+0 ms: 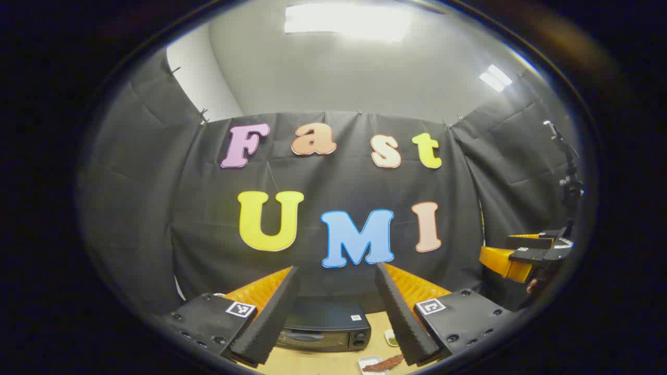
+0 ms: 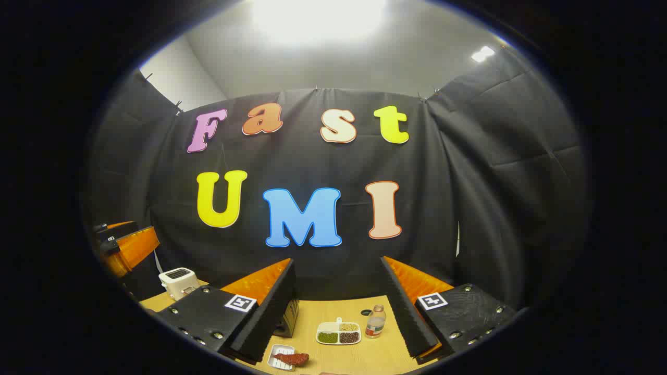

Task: Open the electric oven with the left hand, put the food in, and close the electric oven.

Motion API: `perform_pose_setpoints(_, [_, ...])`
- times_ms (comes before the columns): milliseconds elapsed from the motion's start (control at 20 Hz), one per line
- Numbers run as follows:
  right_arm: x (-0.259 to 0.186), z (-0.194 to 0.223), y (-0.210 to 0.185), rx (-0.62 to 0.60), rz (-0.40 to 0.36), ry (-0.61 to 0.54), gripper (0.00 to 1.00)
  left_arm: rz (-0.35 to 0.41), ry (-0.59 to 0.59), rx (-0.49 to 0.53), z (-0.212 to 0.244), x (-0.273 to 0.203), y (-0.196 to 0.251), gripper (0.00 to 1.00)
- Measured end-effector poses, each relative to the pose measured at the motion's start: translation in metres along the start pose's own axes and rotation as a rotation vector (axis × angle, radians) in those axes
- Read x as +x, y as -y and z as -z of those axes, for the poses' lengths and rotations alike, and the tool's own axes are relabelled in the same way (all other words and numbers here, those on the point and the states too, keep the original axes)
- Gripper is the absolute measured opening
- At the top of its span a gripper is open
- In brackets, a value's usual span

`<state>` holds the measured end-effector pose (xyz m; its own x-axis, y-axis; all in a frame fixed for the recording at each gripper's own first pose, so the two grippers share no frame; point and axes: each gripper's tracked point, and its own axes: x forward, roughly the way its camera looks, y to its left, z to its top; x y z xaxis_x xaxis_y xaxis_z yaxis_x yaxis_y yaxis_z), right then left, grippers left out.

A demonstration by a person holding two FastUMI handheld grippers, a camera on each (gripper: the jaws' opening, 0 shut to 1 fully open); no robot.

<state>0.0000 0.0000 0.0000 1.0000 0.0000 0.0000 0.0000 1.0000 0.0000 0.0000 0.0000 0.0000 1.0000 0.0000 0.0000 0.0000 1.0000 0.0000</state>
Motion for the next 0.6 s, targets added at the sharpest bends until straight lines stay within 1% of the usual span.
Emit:
perform_pose_setpoints(250, [0.004, 0.005, -0.001, -0.006, -0.018, -0.006, 0.97, 0.003, 0.004, -0.053, 0.001, 0.001, 0.001, 0.99])
perform_pose_setpoints(350, [0.004, 0.01, 0.0, -0.01, -0.021, -0.023, 0.97, -0.013, -0.024, -0.058, 0.012, 0.001, -0.004, 0.99])
perform_pose_setpoints(600, [0.003, 0.013, 0.001, -0.007, -0.017, -0.028, 0.97, -0.038, -0.026, -0.099, 0.012, 0.004, -0.014, 0.99])
